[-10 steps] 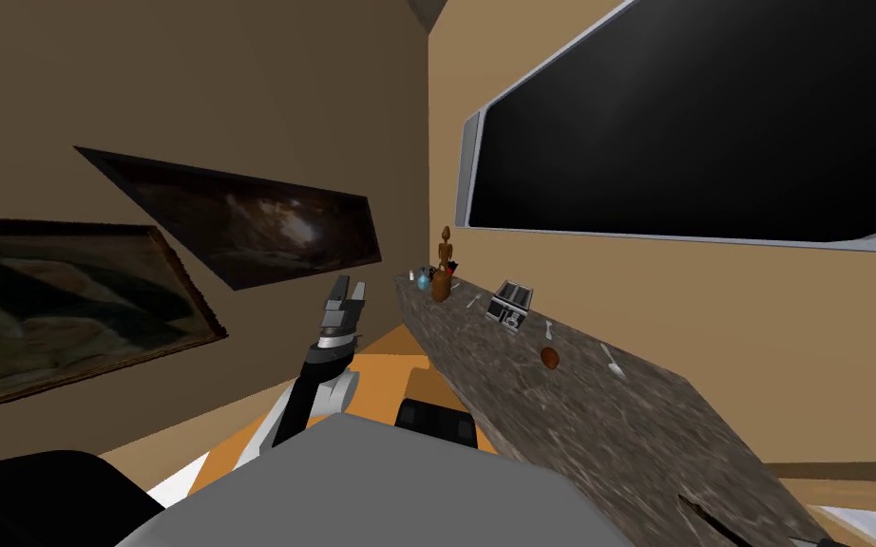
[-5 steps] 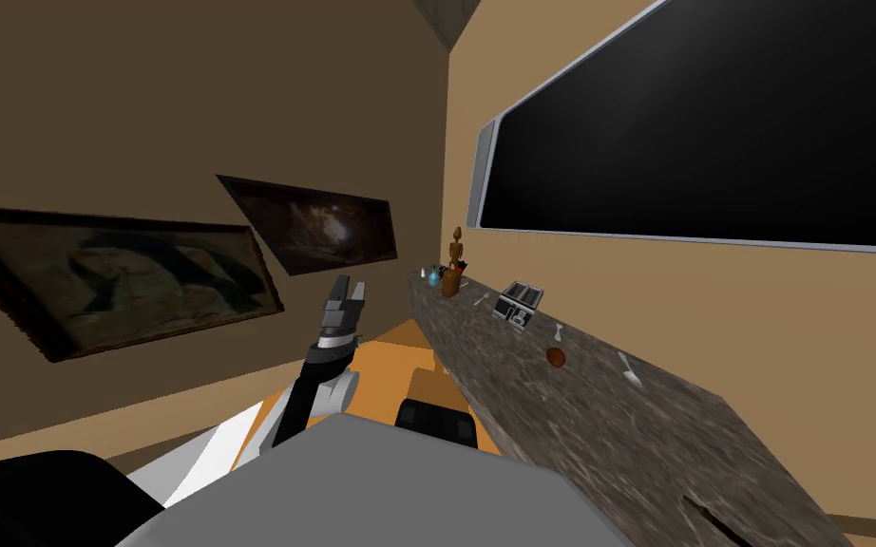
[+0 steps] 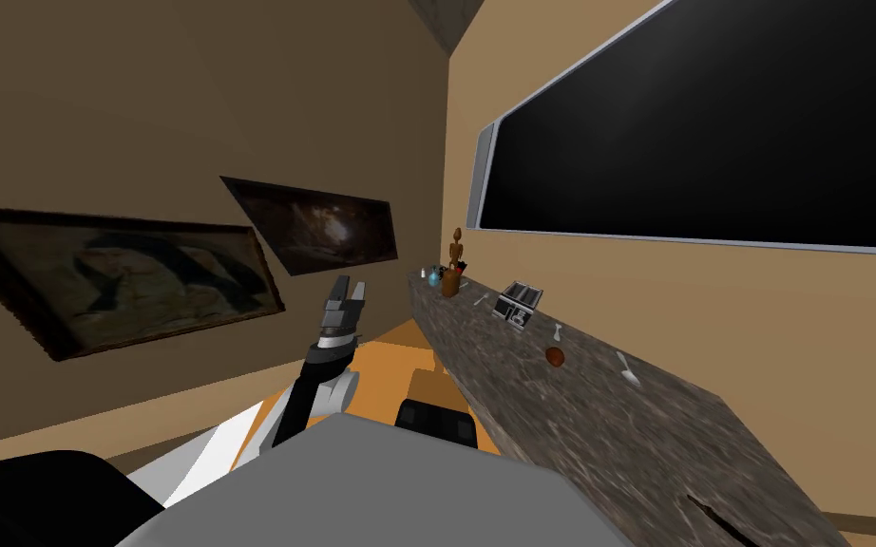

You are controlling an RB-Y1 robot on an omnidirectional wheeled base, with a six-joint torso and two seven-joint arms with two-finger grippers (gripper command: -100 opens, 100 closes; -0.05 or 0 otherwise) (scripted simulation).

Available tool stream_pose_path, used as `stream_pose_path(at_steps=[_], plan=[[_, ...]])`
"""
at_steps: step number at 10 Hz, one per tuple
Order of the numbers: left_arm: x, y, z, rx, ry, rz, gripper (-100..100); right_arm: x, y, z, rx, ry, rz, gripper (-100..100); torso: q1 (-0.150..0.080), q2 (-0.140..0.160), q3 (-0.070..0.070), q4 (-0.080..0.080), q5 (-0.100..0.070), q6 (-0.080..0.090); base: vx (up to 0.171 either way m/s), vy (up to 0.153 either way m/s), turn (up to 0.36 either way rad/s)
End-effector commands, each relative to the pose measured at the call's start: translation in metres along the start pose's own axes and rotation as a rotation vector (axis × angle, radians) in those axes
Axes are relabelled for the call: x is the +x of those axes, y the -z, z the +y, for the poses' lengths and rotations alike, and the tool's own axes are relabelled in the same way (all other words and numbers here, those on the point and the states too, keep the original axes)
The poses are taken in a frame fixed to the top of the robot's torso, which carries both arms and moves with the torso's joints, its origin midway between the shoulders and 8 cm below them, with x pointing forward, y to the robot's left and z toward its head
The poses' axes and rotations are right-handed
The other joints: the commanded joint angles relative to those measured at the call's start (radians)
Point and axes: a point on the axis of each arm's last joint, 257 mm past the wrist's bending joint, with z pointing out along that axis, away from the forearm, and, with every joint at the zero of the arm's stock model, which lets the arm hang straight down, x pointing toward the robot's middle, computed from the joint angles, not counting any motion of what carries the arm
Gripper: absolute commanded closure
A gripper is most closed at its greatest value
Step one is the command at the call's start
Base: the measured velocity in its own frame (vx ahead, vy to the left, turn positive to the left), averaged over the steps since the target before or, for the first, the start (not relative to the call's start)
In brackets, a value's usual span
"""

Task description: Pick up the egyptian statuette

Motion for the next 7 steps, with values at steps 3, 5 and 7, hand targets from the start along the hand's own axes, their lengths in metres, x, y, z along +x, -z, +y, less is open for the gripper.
stream_pose_path(at_steps=[3,5,7], plan=[[0.0,0.0,0.0,0.0,0.0,0.0,0,-0.011,0.009,-0.001,-0.004,0.06,-0.004,100,0.001,-0.005,-0.003,-0.001,0.0,0.002,0.097,0.021,-0.228],[0.0,0.0,0.0,0.0,0.0,0.0,0,-0.022,0.019,-0.001,-0.012,0.123,-0.008,100,0.003,-0.008,-0.005,-0.002,0.001,0.002,0.168,0.025,-0.34],[0.0,0.0,0.0,0.0,0.0,0.0,0,-0.018,0.017,-0.002,-0.01,0.106,-0.005,0,0.001,-0.006,-0.004,-0.001,0.0,-0.001,0.041,0.006,-0.031]])
